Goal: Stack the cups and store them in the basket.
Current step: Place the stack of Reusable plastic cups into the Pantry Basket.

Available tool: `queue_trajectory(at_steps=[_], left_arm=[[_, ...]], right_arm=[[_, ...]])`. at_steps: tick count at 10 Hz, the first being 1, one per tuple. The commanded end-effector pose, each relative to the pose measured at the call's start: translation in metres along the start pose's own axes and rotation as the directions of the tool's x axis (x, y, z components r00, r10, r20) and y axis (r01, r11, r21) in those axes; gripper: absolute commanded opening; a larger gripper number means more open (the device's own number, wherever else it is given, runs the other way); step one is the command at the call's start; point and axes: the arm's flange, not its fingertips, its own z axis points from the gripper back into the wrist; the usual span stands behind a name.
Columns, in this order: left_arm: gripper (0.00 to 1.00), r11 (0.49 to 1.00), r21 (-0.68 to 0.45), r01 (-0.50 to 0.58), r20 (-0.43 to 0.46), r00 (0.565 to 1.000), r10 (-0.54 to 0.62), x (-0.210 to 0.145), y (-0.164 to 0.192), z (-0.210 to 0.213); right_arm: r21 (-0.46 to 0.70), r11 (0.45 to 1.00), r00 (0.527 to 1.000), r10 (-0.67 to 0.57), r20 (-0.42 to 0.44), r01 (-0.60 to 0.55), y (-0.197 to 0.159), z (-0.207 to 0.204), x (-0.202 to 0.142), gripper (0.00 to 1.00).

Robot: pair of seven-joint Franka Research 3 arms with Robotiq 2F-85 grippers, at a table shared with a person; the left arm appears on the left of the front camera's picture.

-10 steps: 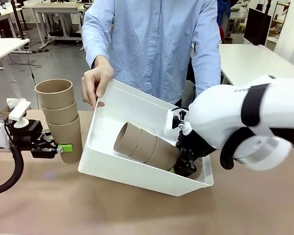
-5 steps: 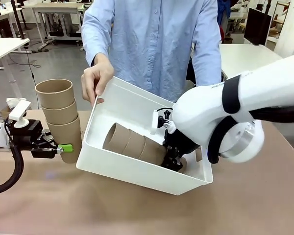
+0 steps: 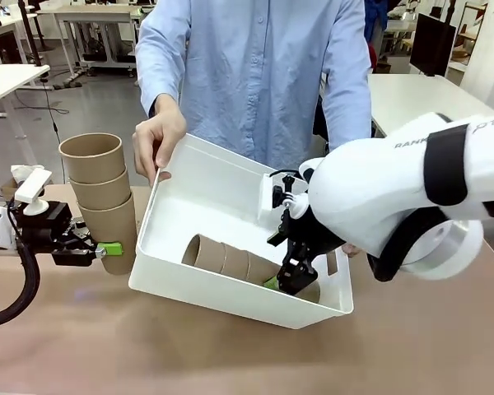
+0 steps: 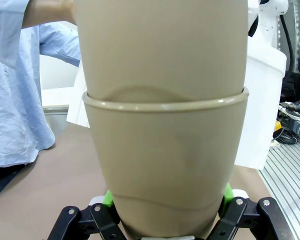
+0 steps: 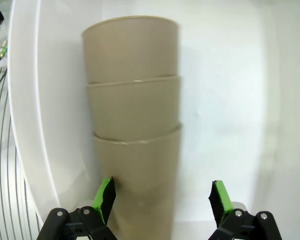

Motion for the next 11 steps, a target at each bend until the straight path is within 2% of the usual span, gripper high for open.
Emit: queue_trajectory(at_steps=[1,3,5,8,11], left_arm=[[0.84,1.000,-0.002,0.013,0.011,1.000,-0.013,0.004,-0.001,-0.001],[0.84,1.000,-0.002,0.013,0.011,1.000,-0.013,0.004,-0.001,-0.001],[0.84,1.000,-0.002,0.013,0.011,1.000,-0.013,0.004,-0.001,-0.001],[0.84,1.000,-0.002,0.013,0.011,1.000,-0.013,0.004,-0.001,-0.001],[0.84,1.000,-0.002,0.013,0.011,1.000,-0.013,0.004,-0.001,-0.001]], right_arm=[[0.000,0.999,0.999,-0.044,-0.019,0.044,0.002,0.042,-0.005,1.00],[-0.016,0.998,0.998,-0.069,-0.004,0.069,-0.015,0.081,-0.003,1.00],[-0.044,0.992,0.991,-0.115,0.067,0.118,-0.031,0.147,-0.019,1.00],[-0.043,0.978,0.968,-0.193,0.163,0.202,-0.055,0.236,-0.082,1.00],[-0.009,0.959,0.940,-0.276,0.201,0.284,-0.071,0.272,-0.140,1.00]])
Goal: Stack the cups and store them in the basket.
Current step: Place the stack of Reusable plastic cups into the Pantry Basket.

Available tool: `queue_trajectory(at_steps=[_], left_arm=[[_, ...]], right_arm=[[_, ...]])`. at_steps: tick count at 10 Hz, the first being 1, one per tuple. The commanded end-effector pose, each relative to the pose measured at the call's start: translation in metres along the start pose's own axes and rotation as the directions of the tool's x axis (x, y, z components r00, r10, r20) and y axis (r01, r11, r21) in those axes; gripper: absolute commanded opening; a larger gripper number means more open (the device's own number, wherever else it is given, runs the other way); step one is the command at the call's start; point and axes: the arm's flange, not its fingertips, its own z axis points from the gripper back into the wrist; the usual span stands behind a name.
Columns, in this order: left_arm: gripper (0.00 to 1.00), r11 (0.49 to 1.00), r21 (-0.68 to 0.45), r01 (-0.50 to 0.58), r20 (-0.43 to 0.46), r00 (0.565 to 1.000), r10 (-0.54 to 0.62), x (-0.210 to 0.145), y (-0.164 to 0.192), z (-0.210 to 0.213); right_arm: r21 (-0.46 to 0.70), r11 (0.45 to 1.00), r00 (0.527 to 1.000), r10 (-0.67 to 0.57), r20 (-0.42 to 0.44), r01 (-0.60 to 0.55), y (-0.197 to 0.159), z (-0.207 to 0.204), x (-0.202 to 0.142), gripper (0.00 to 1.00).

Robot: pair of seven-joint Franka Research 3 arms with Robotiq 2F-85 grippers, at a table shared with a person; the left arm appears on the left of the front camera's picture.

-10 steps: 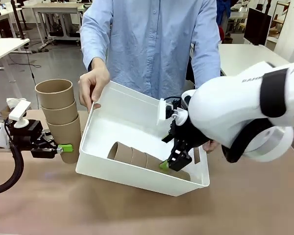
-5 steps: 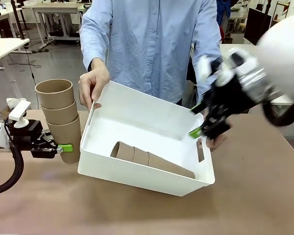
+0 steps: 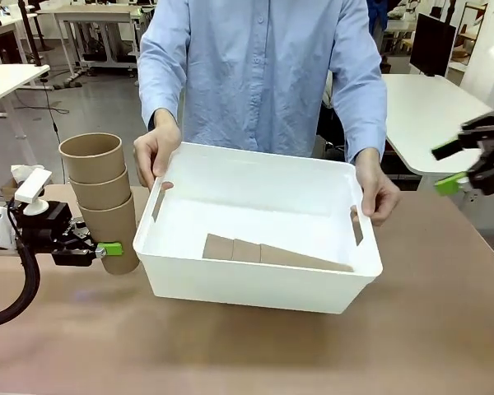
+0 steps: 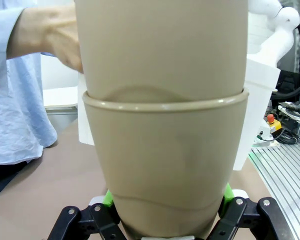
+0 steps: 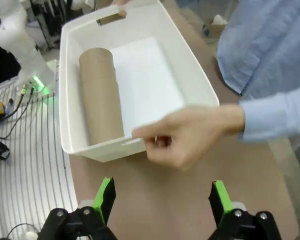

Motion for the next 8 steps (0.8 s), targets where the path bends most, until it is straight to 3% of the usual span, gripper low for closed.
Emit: queue_trajectory(at_steps=[1,3,4,8], left_arm=[[0.84,1.000,-0.002,0.013,0.011,1.000,-0.013,0.004,-0.001,-0.001],[0.84,1.000,-0.002,0.013,0.011,1.000,-0.013,0.004,-0.001,-0.001],[0.84,1.000,-0.002,0.013,0.011,1.000,-0.013,0.004,-0.001,-0.001],[0.84,1.000,-0.002,0.013,0.011,1.000,-0.013,0.004,-0.001,-0.001]], right_arm=[[0.034,0.999,1.000,-0.024,-0.009,0.024,-0.010,0.005,-0.002,1.00],[0.068,0.998,0.998,-0.011,0.065,0.007,-0.014,0.009,-0.013,1.00],[0.018,0.999,0.999,-0.035,0.011,0.035,-0.009,0.006,-0.013,1.00],[0.018,0.999,0.999,-0.035,0.011,0.035,-0.009,0.006,-0.013,1.00]])
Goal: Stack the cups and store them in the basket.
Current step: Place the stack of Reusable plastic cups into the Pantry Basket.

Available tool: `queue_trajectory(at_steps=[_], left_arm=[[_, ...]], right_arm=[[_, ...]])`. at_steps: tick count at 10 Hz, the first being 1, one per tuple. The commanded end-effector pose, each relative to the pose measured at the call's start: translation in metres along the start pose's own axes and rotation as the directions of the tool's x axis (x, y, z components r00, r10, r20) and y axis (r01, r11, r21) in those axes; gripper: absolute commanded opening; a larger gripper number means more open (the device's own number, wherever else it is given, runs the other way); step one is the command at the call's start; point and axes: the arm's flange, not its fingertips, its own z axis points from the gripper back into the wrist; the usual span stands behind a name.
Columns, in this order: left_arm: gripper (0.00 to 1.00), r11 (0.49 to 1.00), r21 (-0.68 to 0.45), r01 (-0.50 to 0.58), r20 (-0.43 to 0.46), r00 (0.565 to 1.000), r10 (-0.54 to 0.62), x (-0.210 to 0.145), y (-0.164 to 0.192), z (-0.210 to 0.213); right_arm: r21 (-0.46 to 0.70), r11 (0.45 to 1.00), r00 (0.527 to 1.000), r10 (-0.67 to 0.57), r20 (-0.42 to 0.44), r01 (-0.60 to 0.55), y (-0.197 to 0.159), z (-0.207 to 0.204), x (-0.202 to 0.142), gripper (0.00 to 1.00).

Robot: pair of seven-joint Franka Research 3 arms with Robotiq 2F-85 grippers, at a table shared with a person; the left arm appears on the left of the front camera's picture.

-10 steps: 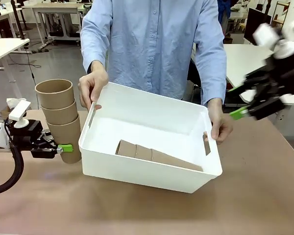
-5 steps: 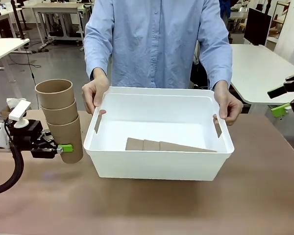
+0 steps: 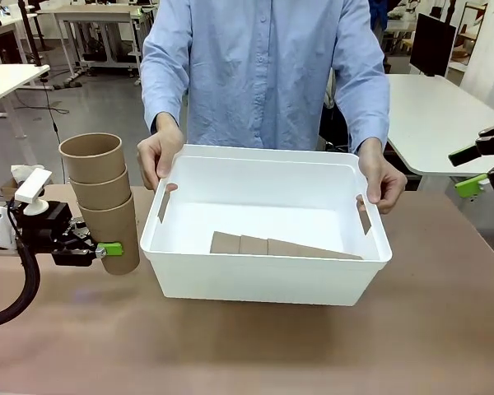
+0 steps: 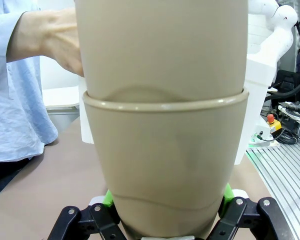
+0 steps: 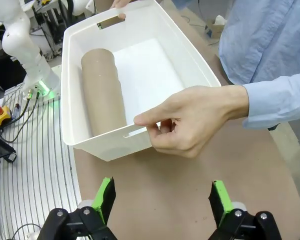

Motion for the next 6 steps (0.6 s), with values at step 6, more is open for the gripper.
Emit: queue_trajectory(at_steps=[6], left_arm=[[0.84,1.000,-0.002,0.013,0.011,1.000,-0.013,0.0042,-0.0011,-0.0006]], right_arm=[[-0.012,1.000,1.000,-0.001,-0.004,0.001,-0.0001,0.0008,0.0007,1.00]])
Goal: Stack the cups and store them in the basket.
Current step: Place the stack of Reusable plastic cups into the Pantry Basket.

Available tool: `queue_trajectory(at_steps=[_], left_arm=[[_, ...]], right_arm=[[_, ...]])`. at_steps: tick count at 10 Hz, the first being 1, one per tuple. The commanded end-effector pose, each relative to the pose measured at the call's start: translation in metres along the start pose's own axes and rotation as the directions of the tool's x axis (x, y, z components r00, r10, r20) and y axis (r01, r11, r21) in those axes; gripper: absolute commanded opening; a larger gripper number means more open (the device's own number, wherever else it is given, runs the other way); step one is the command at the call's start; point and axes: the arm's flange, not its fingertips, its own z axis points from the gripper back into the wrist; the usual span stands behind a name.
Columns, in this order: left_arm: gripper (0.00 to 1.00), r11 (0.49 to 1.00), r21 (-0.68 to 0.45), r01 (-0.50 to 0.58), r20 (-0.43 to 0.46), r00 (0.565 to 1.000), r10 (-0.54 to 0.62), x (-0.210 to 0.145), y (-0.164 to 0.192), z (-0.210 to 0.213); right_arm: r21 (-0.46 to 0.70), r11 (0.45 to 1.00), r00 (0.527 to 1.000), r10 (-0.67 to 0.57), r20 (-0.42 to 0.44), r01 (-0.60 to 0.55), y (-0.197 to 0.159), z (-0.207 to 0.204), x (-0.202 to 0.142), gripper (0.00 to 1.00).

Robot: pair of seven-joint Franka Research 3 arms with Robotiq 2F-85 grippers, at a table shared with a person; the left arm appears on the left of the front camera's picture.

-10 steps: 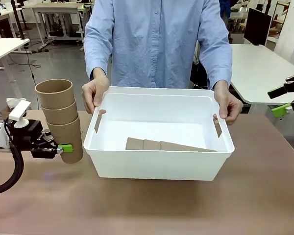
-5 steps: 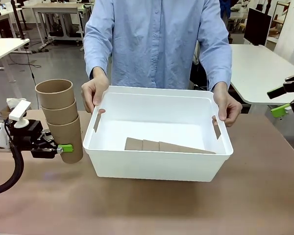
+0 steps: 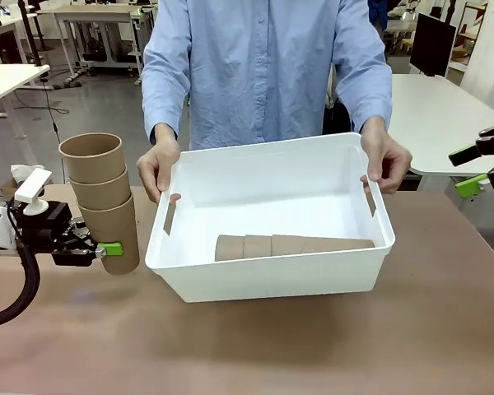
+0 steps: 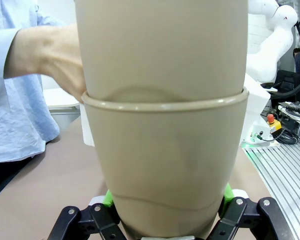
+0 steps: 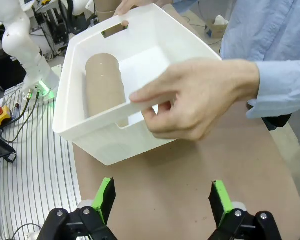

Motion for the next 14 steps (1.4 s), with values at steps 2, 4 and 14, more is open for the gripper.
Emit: queue_trajectory(at_steps=[2,4,14], left_arm=[[0.84,1.000,-0.002,0.013,0.011,1.000,-0.013,0.004,-0.001,-0.001],[0.84,1.000,-0.002,0.013,0.011,1.000,-0.013,0.004,-0.001,-0.001],[0.84,0.978,0.202,0.049,-0.273,0.962,0.008,0.175,-0.062,-0.042]], right_arm=[[-0.012,1.000,1.000,-0.001,-0.004,0.001,0.000,0.001,0.001,1.00],[-0.012,1.000,1.000,-0.001,-0.004,0.001,0.000,0.001,0.001,1.00],[-0.012,1.000,1.000,-0.001,-0.004,0.001,0.000,0.001,0.001,1.00]])
